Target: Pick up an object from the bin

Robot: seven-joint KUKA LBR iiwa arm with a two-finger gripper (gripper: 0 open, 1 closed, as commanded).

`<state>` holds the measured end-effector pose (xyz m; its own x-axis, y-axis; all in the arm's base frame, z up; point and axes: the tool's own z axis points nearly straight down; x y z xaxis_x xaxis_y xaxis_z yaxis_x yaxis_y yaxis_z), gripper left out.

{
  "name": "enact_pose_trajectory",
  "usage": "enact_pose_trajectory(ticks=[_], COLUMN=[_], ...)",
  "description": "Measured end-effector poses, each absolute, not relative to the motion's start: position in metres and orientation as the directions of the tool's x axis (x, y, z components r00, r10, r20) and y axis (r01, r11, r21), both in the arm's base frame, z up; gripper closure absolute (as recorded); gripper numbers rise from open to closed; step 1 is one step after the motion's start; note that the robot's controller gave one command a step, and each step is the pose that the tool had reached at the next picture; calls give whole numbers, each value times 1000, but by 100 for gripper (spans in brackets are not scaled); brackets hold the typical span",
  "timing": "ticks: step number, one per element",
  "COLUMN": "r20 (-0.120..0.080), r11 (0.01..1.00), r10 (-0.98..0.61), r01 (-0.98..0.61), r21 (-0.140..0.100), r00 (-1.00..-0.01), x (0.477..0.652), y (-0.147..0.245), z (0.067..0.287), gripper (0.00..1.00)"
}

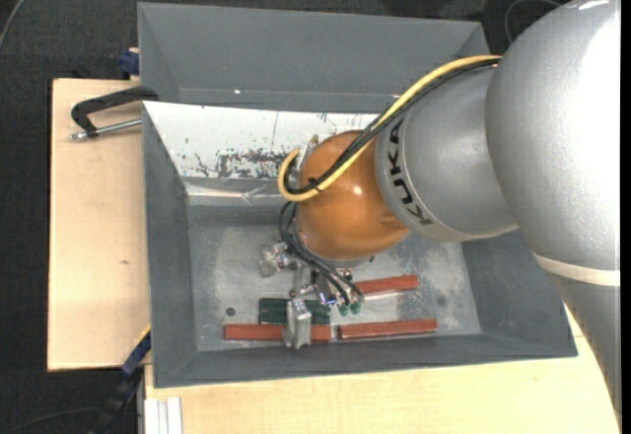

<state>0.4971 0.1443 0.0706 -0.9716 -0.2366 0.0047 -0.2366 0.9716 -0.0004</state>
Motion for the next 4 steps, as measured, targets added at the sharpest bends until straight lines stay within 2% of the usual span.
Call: enact_pose_trajectory(ticks=[1, 2, 3, 4], r20=[2, -12, 4, 0], r11=[966, 989, 997, 997], r10=[-260, -145, -75, -77], r01=[-260, -145, -75, -77], r21=[-2, -3, 1, 2], r00=[-966, -989, -997, -997], x=[498, 565, 519, 520], y=[82, 8, -13, -12], z=[71, 81, 70, 71], gripper=[0, 0, 0, 100])
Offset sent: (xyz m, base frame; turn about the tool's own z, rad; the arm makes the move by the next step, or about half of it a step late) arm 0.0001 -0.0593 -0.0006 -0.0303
